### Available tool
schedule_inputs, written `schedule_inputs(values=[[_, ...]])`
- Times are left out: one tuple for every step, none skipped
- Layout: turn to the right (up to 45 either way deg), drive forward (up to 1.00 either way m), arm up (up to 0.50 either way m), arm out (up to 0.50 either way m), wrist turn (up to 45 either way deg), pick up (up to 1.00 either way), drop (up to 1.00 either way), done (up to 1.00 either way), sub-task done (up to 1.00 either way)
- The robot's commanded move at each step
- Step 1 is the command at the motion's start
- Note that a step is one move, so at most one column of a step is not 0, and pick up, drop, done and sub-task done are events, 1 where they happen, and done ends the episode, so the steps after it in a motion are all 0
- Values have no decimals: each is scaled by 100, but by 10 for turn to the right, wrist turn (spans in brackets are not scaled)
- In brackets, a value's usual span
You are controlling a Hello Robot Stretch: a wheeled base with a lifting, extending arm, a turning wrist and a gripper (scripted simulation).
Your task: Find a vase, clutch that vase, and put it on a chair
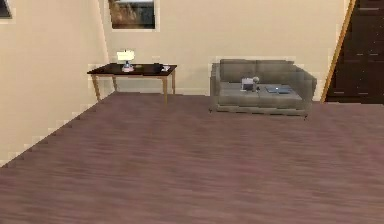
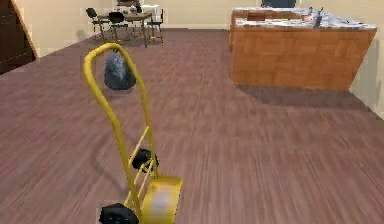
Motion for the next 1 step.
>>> schedule_inputs(values=[[0,100,0,0,0,0,0,0,0]])
